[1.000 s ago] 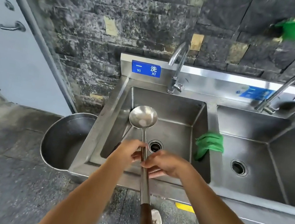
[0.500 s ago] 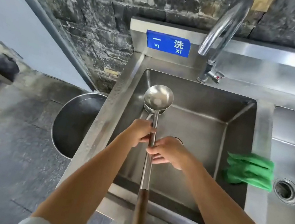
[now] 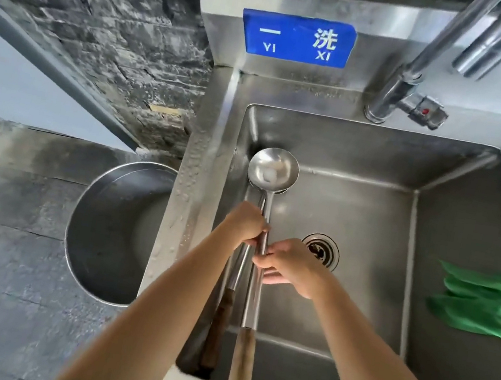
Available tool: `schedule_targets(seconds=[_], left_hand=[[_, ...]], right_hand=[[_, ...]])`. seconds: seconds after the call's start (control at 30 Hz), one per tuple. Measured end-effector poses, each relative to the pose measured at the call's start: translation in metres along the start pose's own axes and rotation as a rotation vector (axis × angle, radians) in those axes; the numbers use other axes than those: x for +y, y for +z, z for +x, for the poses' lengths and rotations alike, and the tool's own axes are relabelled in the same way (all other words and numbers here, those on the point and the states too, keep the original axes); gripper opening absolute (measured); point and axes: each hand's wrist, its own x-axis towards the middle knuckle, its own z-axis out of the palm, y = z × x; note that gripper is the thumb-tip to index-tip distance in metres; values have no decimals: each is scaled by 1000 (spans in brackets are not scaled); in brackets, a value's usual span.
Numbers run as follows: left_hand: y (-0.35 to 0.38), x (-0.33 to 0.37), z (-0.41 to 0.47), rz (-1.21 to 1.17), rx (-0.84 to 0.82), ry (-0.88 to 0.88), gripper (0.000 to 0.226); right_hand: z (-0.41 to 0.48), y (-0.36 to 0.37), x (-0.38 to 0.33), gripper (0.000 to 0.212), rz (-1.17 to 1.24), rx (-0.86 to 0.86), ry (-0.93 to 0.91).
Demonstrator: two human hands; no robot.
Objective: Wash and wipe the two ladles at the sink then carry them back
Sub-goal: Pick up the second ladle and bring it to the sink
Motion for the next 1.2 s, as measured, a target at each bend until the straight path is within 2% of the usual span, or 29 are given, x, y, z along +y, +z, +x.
schedule_targets(seconds=[0.1, 0.23, 0.33, 0.5, 0.67, 0.93, 1.07, 1.2], left_hand=[[-2, 1, 20, 149, -4, 42, 15], [-1, -4, 45, 195, 5, 42, 10], [2, -15, 65, 157, 5, 14, 19], [1, -9, 59, 227, 51, 22, 9], [7, -9, 63, 276, 92, 9, 25], [13, -14, 64, 336, 110, 18, 17], [16, -14, 63, 380, 137, 35, 17], [21, -16, 60, 428, 184, 53, 16]], right_hand=[[17, 4, -4, 19, 51, 27, 7], [36, 9, -7, 20, 85, 52, 28], [48, 12, -6, 20, 93, 65, 50], [65, 14, -3, 20, 107, 66, 71], [80, 18, 7, 20, 78, 67, 108], [87, 21, 12, 4, 102, 100, 107], [90, 19, 16, 22, 79, 174, 119], [91, 19, 21, 19, 30, 219, 104]])
